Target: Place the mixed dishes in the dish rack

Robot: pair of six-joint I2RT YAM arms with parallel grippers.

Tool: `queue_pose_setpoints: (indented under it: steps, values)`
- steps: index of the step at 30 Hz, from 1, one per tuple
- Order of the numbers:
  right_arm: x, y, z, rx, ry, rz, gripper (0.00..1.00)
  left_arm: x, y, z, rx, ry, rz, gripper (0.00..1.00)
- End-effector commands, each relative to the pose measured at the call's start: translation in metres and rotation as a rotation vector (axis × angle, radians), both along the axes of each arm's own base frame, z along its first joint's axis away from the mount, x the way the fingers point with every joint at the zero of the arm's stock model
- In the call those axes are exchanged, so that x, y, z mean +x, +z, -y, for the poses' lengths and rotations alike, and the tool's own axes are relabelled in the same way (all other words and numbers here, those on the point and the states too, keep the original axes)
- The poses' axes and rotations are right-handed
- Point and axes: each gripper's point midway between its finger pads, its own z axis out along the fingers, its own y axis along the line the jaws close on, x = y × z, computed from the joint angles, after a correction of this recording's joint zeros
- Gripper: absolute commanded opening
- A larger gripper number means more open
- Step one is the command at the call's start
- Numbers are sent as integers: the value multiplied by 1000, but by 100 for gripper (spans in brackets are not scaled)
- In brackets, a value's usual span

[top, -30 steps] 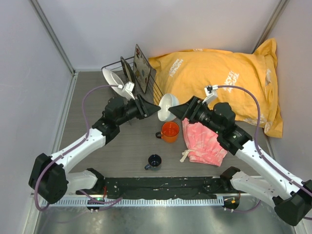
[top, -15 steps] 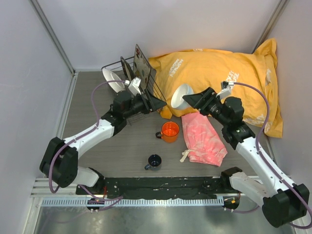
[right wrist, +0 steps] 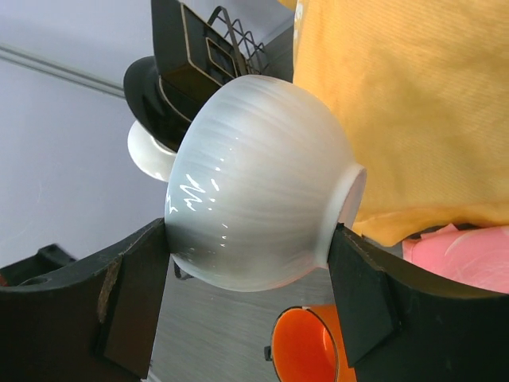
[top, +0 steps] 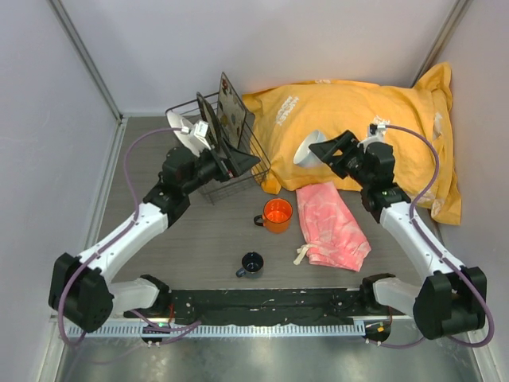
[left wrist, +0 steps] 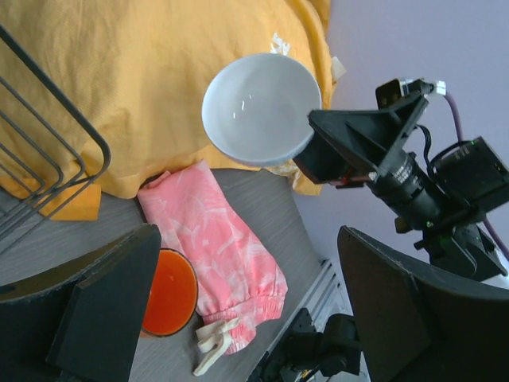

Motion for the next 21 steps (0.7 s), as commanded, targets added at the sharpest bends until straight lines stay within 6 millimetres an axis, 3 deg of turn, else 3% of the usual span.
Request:
queue_pose_setpoints:
  steps: [1, 2, 3, 8, 12, 13, 14, 16, 17, 18, 20, 21]
  values:
    - [25, 73, 1, -49, 1, 213, 1, -16, 33, -23, 72, 51, 63, 100]
    - [27, 74, 0, -58, 3, 211, 1, -16, 37, -30, 90, 84, 69, 100]
    - [32, 77, 0, -69, 2, 211, 1, -21, 26, -37, 138, 99, 22, 100]
    - [46, 82, -1, -159, 28, 200, 1, -41, 49, -71, 234, 182, 56, 100]
    - [51, 91, -10, -189, 89, 197, 1, -53, 50, -99, 338, 263, 31, 100]
    - [52, 90, -15, -195, 102, 197, 1, -57, 57, -104, 347, 269, 41, 100]
    - [52, 89, -18, -208, 110, 188, 1, -60, 48, -115, 402, 301, 8, 100]
    - [54, 99, -24, -233, 131, 211, 1, -61, 51, -129, 447, 355, -7, 100]
    - [54, 95, -34, -245, 156, 194, 1, -65, 43, -136, 485, 368, -39, 100]
    - [55, 104, -38, -259, 164, 217, 1, -67, 45, -140, 499, 379, -40, 100]
    - [54, 98, -59, -280, 210, 202, 1, -70, 48, -148, 513, 408, -37, 100]
    - [54, 108, -66, -290, 215, 224, 1, -71, 48, -151, 519, 415, -35, 100]
